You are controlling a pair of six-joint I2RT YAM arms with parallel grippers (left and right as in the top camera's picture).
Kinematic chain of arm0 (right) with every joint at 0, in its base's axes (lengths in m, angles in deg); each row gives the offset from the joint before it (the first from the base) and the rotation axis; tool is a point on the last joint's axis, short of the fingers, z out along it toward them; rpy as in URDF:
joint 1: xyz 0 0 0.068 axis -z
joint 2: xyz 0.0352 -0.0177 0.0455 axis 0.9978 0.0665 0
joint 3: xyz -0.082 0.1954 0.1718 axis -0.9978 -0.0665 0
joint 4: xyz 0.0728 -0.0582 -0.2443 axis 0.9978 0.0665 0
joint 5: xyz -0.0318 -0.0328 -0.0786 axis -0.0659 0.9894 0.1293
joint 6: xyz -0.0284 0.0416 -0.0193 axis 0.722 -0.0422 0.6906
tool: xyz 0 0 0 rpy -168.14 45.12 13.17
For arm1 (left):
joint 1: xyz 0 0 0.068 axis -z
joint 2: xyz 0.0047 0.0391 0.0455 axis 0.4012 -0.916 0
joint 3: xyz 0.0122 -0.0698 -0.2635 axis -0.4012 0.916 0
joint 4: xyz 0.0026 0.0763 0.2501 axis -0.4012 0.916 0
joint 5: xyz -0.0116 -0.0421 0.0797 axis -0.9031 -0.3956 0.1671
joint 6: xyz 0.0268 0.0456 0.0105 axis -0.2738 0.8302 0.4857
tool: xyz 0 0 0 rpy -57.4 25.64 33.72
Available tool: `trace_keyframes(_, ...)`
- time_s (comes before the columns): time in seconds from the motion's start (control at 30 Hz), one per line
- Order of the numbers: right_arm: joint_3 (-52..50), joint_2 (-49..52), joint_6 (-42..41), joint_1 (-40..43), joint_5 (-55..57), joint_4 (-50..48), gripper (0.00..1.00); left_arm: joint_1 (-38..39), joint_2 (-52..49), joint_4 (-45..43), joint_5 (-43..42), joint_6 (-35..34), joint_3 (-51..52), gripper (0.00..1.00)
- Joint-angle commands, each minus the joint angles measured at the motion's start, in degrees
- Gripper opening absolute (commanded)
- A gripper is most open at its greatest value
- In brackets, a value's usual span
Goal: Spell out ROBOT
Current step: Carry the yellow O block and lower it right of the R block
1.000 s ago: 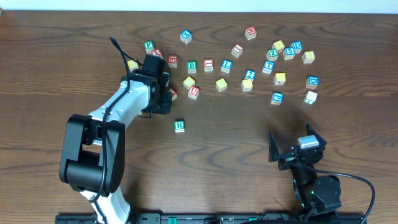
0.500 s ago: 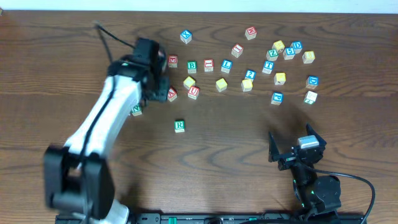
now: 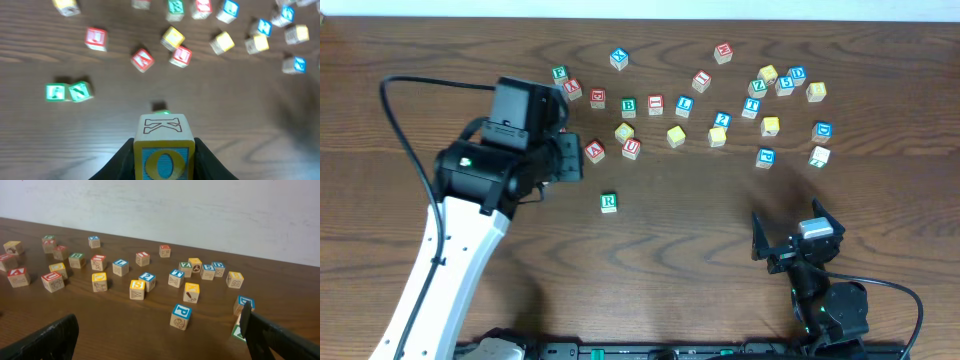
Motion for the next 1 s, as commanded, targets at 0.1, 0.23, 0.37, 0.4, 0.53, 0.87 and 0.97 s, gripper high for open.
trace_keyframes(0.1,-0.1,-0.2,-0.9,-0.3,-0.3,0.3,0.99,9.6,-3.1,-4.6,0.7,-3.2,6.0,0.21)
trace_keyframes(0.23,-0.1,-0.2,-0.9,-0.3,-0.3,0.3,0.99,14.7,-8.1,-7.6,7.5,-9.0,9.3,0.21)
trace_keyframes(0.37,-0.1,-0.2,-0.9,-0.3,-0.3,0.3,0.99,18.4,-17.4,-11.3,7.5,-9.2,10.3,0.21)
trace_keyframes(0.4,-0.1,-0.2,-0.9,-0.3,-0.3,0.3,0.99,18.8,-20.2,-12.6,7.5,-9.2,10.3,0.21)
trace_keyframes(0.53,-0.1,-0.2,-0.9,-0.3,-0.3,0.3,0.99,19.1,-28.3,-17.1,10.4,-13.0,10.3,0.19)
trace_keyframes(0.87,-0.1,-0.2,-0.9,-0.3,-0.3,0.3,0.99,19.1,-31.3,-20.2,12.3,-14.6,10.4,0.19)
trace_keyframes(0.97,-0.1,-0.2,-0.9,-0.3,-0.3,0.3,0.99,19.1,-31.3,-20.1,13.4,-15.1,10.5,0.19)
